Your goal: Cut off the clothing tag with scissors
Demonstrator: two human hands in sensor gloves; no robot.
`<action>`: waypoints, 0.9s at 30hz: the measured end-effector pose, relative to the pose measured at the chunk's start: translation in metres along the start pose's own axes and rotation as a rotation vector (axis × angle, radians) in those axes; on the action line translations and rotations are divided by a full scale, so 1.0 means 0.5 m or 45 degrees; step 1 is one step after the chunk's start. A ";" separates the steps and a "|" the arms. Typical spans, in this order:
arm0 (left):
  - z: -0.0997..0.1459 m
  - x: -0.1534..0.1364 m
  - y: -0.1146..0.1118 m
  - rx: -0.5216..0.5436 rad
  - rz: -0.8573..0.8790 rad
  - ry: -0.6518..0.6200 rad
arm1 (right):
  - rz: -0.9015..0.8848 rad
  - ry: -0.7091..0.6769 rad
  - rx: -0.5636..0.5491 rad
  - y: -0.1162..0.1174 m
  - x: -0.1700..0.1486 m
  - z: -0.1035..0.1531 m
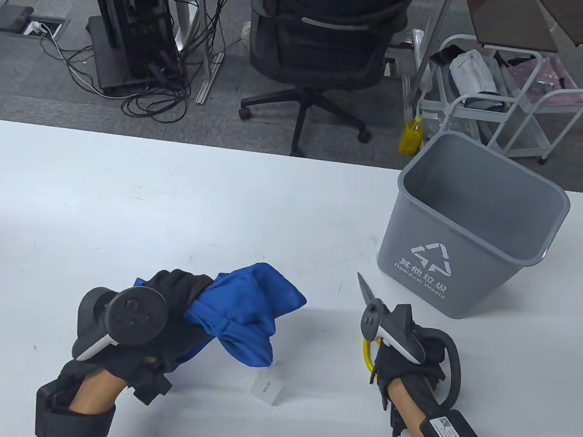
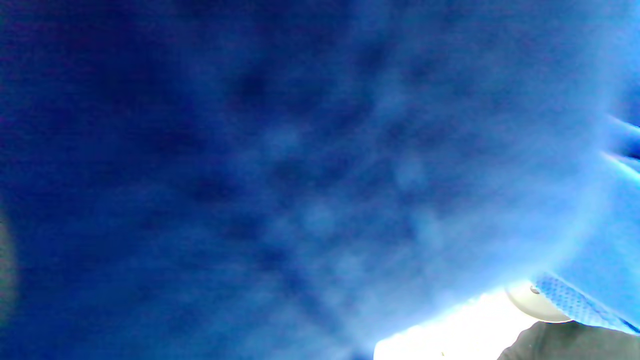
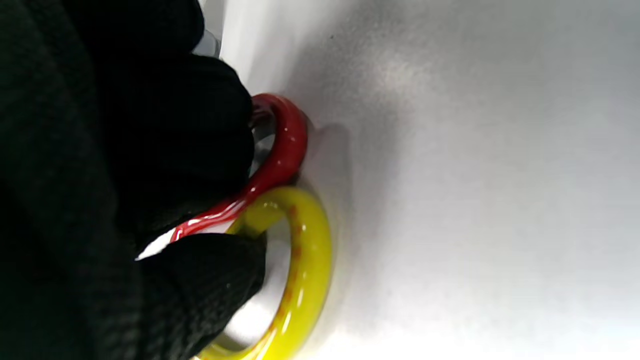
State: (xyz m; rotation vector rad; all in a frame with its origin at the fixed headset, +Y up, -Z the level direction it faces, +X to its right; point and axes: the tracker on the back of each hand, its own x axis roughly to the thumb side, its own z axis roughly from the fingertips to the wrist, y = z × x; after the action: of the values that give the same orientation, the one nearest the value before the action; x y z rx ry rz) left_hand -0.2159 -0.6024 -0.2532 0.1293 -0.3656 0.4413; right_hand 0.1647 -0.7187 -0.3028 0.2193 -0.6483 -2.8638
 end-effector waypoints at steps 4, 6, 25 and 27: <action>0.000 0.000 -0.002 -0.006 -0.001 -0.003 | 0.004 -0.011 0.013 0.006 -0.012 -0.007; 0.000 0.000 -0.002 -0.009 0.001 -0.003 | -0.031 -0.022 0.026 0.008 -0.020 -0.008; 0.001 -0.011 0.011 0.039 0.030 0.022 | -0.588 -0.383 -0.592 -0.073 -0.143 0.158; 0.001 -0.011 0.011 0.041 0.036 0.022 | -0.622 -0.448 -0.608 -0.062 -0.142 0.167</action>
State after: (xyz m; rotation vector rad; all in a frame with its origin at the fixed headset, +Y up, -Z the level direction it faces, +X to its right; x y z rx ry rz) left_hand -0.2233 -0.5999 -0.2545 0.1518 -0.3435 0.4759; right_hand 0.2129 -0.6413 -0.2349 -0.2393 0.0804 -3.4530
